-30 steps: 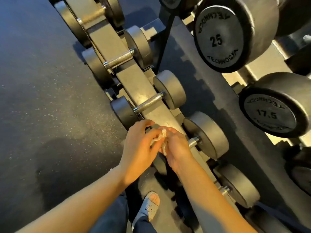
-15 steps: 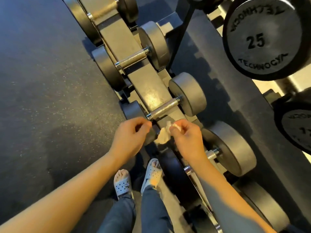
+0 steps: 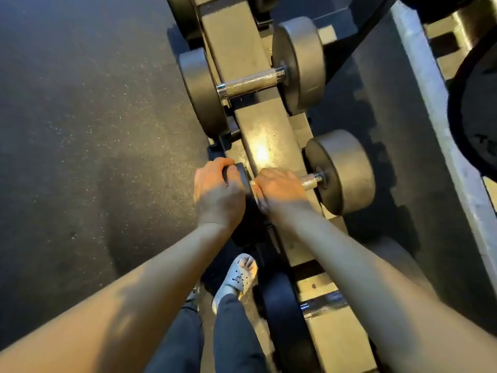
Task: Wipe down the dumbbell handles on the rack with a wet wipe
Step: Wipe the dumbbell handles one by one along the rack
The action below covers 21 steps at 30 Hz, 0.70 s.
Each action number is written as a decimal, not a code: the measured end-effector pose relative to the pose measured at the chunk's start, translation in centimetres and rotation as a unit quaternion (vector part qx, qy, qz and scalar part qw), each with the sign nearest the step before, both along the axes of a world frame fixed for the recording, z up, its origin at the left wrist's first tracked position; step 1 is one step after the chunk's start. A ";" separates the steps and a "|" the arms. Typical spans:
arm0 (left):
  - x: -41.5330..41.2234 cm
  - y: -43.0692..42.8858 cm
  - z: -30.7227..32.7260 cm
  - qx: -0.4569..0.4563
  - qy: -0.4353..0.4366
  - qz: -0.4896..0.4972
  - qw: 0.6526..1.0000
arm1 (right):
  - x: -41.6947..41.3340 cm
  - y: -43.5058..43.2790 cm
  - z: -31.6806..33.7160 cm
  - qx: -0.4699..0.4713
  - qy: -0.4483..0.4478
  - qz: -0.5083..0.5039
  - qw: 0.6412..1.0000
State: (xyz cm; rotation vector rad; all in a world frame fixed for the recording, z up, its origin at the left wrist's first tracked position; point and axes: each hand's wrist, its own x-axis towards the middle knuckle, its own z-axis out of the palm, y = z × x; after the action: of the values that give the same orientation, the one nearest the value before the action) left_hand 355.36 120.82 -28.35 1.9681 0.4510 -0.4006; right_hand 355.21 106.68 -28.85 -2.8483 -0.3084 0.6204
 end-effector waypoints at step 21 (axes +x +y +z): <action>0.2 -0.3 -0.4 0.076 -0.025 -0.047 0.996 | -2.0 -2.4 0.0 0.107 -0.051 0.060 0.991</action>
State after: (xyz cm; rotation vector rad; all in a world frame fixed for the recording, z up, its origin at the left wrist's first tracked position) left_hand 355.57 120.51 -28.77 2.1477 0.3680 -0.3854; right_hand 353.21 104.24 -28.80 -2.6738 -0.5327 0.4342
